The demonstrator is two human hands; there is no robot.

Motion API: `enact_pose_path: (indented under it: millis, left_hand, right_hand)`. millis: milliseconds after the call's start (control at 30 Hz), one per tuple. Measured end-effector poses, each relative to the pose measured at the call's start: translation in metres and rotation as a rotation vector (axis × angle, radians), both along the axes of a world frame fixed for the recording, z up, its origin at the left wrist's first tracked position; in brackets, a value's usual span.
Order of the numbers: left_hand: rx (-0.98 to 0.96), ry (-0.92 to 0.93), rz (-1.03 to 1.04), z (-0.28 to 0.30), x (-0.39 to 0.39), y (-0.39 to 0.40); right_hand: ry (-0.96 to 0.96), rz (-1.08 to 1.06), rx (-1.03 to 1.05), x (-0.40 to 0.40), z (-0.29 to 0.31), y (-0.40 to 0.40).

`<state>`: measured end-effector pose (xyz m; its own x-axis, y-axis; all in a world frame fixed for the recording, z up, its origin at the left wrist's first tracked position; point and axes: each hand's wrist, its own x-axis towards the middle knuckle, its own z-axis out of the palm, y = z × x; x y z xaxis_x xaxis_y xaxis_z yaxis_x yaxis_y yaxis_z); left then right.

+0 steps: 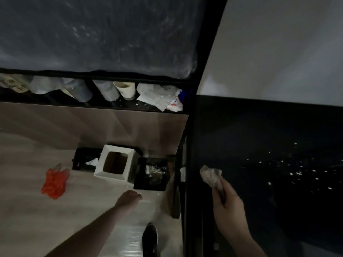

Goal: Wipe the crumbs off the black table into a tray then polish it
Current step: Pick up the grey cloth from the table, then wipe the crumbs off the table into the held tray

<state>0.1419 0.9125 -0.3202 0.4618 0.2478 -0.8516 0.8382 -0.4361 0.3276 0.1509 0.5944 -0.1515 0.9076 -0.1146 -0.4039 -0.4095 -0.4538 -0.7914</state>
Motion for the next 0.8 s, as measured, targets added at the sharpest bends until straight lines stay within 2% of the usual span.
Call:
enact_pose_path:
  millis: [133, 267, 367, 533, 600, 633, 700, 800]
  left_hand:
    - [0.058, 0.018, -0.030, -0.100, 0.022, 0.015]
    - [0.126, 0.011, 0.001, -0.173, 0.049, 0.017]
    - [0.145, 0.038, -0.033, -0.232, 0.060, 0.021]
    - [0.170, 0.016, -0.202, -0.316, 0.069, 0.027]
    - [0.276, -0.056, -0.208, -0.328, 0.070, 0.021]
    - [0.388, -0.094, -0.197, -0.325, 0.067, 0.020]
    - [0.551, -0.192, -0.087, -0.323, 0.055, 0.023]
    - [0.578, -0.199, -0.018, -0.325, 0.050, 0.030]
  right_hand:
    - [-0.167, 0.131, -0.329, 0.030, -0.055, -0.001]
    - [-0.316, 0.214, -0.530, 0.041, -0.107, -0.002]
    - [-0.404, 0.188, -0.609, 0.038, -0.122, 0.001]
    - [-0.444, 0.122, -0.624, 0.038, -0.126, 0.006]
    - [-0.467, 0.106, -0.643, 0.038, -0.128, 0.008]
    - [-0.472, 0.107, -0.653, 0.038, -0.129, 0.008]
    - [-0.472, 0.090, -0.636, 0.038, -0.130, 0.009]
    - [-0.485, 0.072, -0.613, 0.036, -0.128, 0.012]
